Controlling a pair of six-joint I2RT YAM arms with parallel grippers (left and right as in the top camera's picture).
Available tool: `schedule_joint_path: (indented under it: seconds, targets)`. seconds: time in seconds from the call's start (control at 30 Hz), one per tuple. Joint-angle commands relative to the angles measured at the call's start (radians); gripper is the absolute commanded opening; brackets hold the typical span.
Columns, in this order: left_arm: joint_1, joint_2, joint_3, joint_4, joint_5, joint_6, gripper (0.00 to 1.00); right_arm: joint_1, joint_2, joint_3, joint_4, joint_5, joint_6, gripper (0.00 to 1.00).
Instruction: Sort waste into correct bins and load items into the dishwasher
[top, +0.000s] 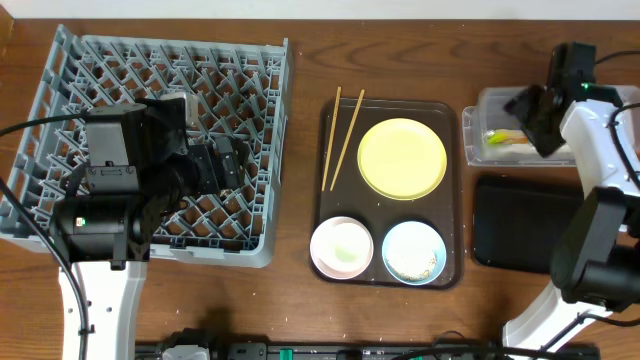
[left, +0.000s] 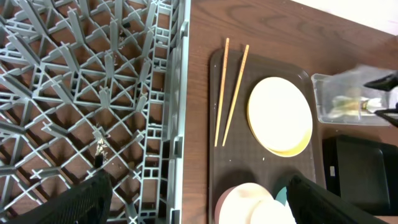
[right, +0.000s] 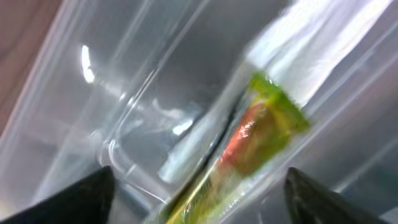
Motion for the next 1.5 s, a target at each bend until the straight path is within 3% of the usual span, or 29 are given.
schedule_joint_path:
  seconds: [0.0, 0.3, 0.57, 0.83, 0.93, 1.03, 1.13, 1.3, 1.47]
  targets:
    - [0.003, -0.005, 0.021, -0.005, 0.013, -0.005, 0.91, -0.019, -0.095, 0.007, 0.003, -0.140, -0.093, 0.88]
    - [0.003, -0.005, 0.021, 0.006, -0.018, -0.005, 0.91, 0.093, -0.343, 0.007, -0.108, -0.480, -0.599, 0.77]
    - [0.004, -0.005, 0.021, 0.006, -0.056, -0.006, 0.91, 0.428, -0.367, -0.011, -0.370, -0.537, -0.865, 0.62]
    - [0.004, -0.005, 0.021, -0.004, -0.074, -0.006, 0.91, 0.744, -0.295, -0.169, -0.325, -0.344, -0.835, 0.60]
    - [0.004, -0.005, 0.021, -0.017, -0.074, -0.006, 0.91, 0.807, -0.254, -0.242, -0.258, -0.267, -0.740, 0.52]
    - [0.004, -0.005, 0.021, -0.028, -0.073, -0.006, 0.91, 0.830, -0.216, -0.290, -0.210, -0.250, -0.709, 0.41]
    - [0.004, -0.005, 0.021, -0.028, -0.073, -0.006, 0.88, 0.839, -0.198, -0.299, -0.203, -0.288, -0.710, 0.18]
    - [0.004, 0.000, 0.021, -0.028, -0.068, -0.006, 0.88, 0.826, -0.228, -0.271, -0.211, -0.288, -0.710, 0.01]
    - [0.004, 0.013, 0.020, -0.011, 0.084, -0.006, 0.87, 0.759, -0.293, -0.208, -0.236, -0.336, -0.719, 0.01]
